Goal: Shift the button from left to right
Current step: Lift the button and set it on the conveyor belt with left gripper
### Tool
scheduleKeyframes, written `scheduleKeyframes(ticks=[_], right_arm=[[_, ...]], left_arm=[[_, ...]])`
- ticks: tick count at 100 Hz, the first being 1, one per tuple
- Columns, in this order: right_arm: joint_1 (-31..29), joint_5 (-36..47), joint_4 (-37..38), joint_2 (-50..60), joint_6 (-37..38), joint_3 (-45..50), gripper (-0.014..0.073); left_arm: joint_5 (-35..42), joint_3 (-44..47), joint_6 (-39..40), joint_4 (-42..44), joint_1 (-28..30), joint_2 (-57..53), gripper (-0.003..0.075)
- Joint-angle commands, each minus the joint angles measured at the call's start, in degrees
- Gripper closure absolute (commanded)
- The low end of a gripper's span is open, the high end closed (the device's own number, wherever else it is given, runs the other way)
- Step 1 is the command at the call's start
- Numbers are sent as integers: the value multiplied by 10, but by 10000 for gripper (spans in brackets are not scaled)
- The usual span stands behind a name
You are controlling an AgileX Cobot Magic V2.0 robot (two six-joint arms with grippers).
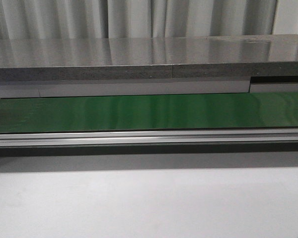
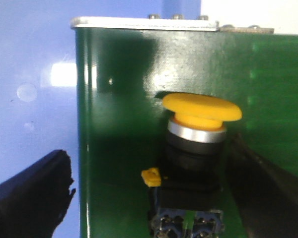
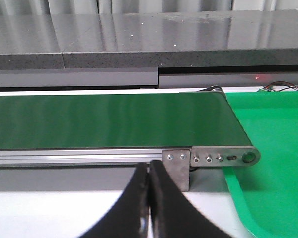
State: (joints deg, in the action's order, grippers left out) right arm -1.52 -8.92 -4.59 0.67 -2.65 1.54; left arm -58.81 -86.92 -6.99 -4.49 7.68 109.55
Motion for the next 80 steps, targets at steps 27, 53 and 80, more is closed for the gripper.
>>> scheduleKeyframes(ticks=[27,53,80], right_arm=[[0,45,3,11,-3,-8,661],[0,45,3,11,-3,-8,661],[0,45,3,11,-3,-8,661]], left_arm=[[9,-14,-1,-31,-19,-84,99],[47,0,-1,-31,-43,-156,99],[154,111,-1,-31,-87,-281,99]])
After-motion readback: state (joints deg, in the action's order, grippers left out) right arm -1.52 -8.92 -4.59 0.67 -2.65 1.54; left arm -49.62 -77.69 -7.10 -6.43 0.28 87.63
